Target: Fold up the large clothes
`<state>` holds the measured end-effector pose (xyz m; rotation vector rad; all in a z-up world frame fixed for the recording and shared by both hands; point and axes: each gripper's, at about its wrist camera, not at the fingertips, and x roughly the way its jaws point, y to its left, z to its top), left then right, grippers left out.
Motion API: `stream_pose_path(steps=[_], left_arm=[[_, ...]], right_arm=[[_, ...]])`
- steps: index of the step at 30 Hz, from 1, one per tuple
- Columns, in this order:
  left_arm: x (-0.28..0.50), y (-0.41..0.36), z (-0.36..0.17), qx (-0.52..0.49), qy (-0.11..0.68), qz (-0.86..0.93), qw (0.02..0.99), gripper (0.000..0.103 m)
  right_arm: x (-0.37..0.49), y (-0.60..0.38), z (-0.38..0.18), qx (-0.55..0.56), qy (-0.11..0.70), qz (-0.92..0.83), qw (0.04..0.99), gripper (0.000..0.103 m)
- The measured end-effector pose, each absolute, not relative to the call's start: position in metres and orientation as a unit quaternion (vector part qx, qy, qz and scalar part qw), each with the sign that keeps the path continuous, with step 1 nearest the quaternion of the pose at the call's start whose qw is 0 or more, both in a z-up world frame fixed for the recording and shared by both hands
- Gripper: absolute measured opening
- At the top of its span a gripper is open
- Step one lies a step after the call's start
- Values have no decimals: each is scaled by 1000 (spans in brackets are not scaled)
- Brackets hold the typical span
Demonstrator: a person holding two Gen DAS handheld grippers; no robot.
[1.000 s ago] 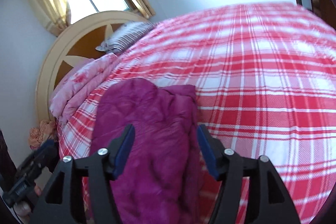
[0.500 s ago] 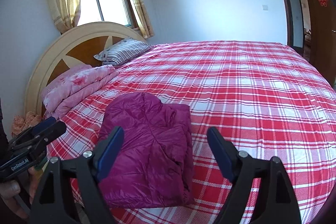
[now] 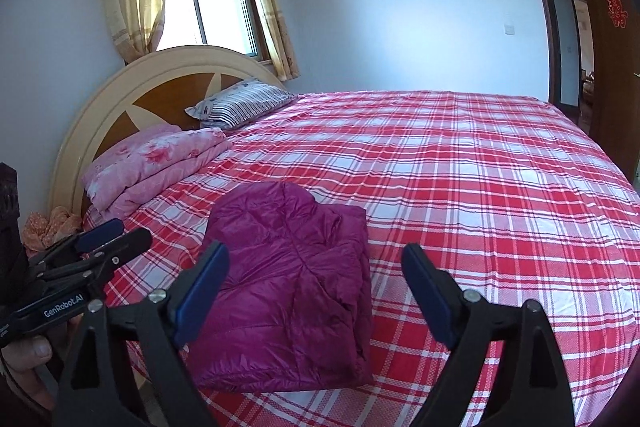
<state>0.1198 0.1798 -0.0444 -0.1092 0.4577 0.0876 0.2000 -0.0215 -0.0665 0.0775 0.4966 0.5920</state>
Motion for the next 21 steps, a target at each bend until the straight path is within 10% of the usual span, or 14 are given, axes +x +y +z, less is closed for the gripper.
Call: stream_pose_path(steps=[21], left_arm=[[122, 175, -46, -45, 231, 48, 971, 74]], right_arm=[[191, -33, -67, 50, 218, 276, 935, 98]])
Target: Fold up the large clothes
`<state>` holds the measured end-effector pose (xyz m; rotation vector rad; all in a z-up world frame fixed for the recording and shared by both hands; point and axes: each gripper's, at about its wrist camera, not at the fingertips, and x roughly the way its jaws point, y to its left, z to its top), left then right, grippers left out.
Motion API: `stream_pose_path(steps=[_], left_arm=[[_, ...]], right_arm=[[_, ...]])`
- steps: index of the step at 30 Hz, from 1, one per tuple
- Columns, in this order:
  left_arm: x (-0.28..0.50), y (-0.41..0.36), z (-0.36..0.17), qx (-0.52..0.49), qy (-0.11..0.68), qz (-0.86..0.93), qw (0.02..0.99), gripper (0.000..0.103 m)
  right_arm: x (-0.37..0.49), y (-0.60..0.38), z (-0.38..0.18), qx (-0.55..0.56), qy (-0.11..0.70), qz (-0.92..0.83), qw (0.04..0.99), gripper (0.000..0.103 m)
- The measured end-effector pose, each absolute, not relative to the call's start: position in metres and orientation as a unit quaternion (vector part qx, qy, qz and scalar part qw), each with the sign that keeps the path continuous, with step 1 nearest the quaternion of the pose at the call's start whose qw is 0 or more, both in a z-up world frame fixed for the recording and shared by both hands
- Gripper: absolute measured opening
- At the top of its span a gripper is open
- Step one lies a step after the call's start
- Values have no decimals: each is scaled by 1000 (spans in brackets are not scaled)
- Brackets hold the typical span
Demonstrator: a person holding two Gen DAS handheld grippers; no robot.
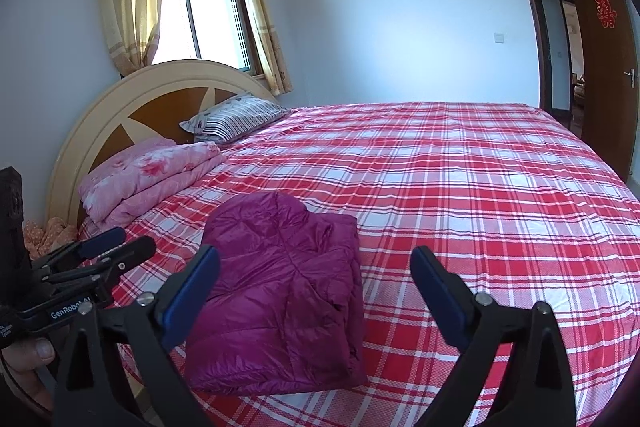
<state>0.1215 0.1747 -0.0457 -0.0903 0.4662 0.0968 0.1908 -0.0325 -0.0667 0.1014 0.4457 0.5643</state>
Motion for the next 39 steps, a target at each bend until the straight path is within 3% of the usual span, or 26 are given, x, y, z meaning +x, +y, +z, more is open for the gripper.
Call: stream_pose_path(steps=[8, 12, 39], left_arm=[[120, 176, -43, -42, 226, 62, 971, 80], [118, 173, -40, -28, 220, 68, 973, 93], [115, 175, -40, -16, 198, 87, 976, 99]], right_arm=[[188, -38, -64, 57, 209, 272, 938, 98], [185, -40, -61, 59, 196, 269, 941, 102], [181, -34, -69, 44, 199, 275, 939, 103]])
